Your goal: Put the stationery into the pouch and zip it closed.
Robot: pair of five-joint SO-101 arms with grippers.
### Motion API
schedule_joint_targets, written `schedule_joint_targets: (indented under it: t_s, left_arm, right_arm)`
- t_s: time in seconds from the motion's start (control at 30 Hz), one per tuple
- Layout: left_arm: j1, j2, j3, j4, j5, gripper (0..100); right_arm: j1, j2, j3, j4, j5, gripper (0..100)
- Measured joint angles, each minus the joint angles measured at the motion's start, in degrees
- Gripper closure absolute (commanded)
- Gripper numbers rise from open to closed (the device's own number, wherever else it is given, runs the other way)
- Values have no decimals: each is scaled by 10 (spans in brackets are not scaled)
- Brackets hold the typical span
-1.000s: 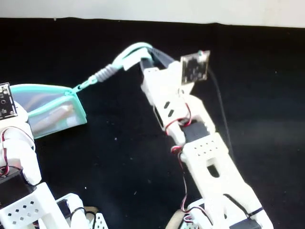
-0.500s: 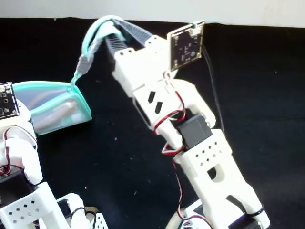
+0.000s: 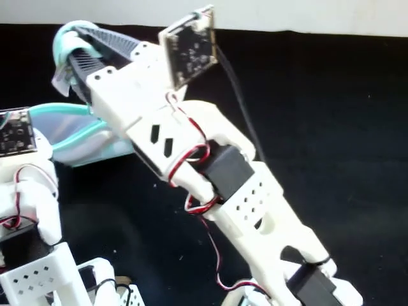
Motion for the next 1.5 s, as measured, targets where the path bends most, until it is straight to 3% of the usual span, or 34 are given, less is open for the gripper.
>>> schedule_joint_targets:
  t_s: [0.2, 0.53, 0.63, 0.73, 1.0, 1.17, 1.33, 1.5]
  left_arm:
    - [49, 9, -63, 45, 2, 790]
    - [113, 10, -364, 232, -1, 790]
    - [139, 5, -424, 285, -1, 838]
    - [157, 4, -479, 363, -1, 1000]
    - [181, 3, -657, 515, -1, 991]
    - [181, -3, -625, 526, -1, 990]
    - [181, -38, -478, 520, -1, 990]
    - [181, -85, -273, 405, -1, 990]
  right_arm:
    - [32, 2, -28, 27, 0, 992]
    - [83, 0, -59, 26, 0, 992]
    - [83, 0, -59, 26, 0, 992]
    - [82, 0, -59, 26, 0, 992]
    - [82, 0, -59, 26, 0, 992]
    - [82, 0, -59, 26, 0, 992]
    - [82, 0, -59, 26, 0, 992]
    - [84, 0, -59, 26, 0, 992]
